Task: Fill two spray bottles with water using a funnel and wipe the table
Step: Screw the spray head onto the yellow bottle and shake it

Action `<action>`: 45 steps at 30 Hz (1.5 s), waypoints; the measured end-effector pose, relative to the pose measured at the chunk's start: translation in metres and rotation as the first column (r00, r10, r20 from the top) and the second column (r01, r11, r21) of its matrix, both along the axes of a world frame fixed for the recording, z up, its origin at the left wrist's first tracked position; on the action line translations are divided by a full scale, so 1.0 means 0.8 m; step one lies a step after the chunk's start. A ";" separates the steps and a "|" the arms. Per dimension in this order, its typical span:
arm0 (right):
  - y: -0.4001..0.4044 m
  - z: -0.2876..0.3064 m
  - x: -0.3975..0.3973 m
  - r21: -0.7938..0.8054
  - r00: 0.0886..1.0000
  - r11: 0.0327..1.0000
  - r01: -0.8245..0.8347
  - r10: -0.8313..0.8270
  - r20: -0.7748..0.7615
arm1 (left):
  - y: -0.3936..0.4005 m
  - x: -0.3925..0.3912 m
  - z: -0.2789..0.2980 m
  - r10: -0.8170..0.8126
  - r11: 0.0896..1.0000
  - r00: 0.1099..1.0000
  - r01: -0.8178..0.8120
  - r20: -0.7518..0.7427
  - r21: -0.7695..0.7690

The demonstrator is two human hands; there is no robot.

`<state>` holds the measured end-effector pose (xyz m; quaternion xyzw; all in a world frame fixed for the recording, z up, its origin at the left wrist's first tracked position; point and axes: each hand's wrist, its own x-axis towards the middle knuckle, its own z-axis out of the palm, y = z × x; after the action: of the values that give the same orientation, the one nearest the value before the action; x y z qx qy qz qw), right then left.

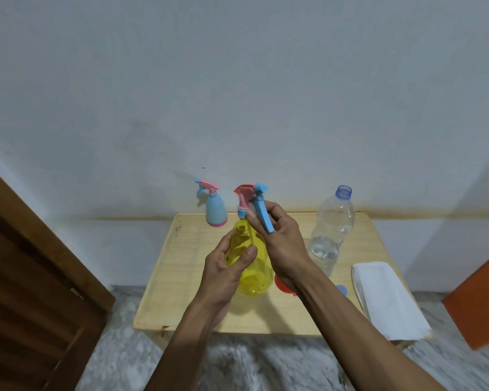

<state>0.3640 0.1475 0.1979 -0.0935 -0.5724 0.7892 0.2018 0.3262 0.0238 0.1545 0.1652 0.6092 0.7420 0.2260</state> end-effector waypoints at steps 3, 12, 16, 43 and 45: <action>0.003 -0.002 -0.003 -0.030 1.000 1.000 -0.009 0.009 0.001 | 0.000 0.000 0.001 -0.010 1.000 1.000 0.010 0.004 0.004; 0.019 0.006 -0.007 0.060 0.999 0.997 -0.040 0.041 -0.011 | -0.002 0.000 0.002 -0.013 1.000 1.000 0.013 -0.019 -0.003; 0.020 0.014 -0.008 0.180 0.998 0.982 -0.059 0.057 0.014 | -0.004 -0.002 0.000 -0.031 0.999 1.000 0.031 -0.001 -0.012; 0.016 0.027 -0.022 0.656 0.981 0.749 0.094 -0.183 0.069 | -0.006 -0.009 -0.016 -0.083 0.996 0.995 0.084 0.047 -0.014; 0.016 0.023 -0.019 0.615 0.983 0.783 0.098 -0.172 0.061 | -0.008 -0.008 -0.018 -0.106 0.994 0.993 0.107 0.059 -0.018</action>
<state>0.3488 0.1600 0.2162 -0.1091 -0.7982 0.5397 0.2443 0.3197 0.0176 0.1397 0.1733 0.6004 0.7271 0.2845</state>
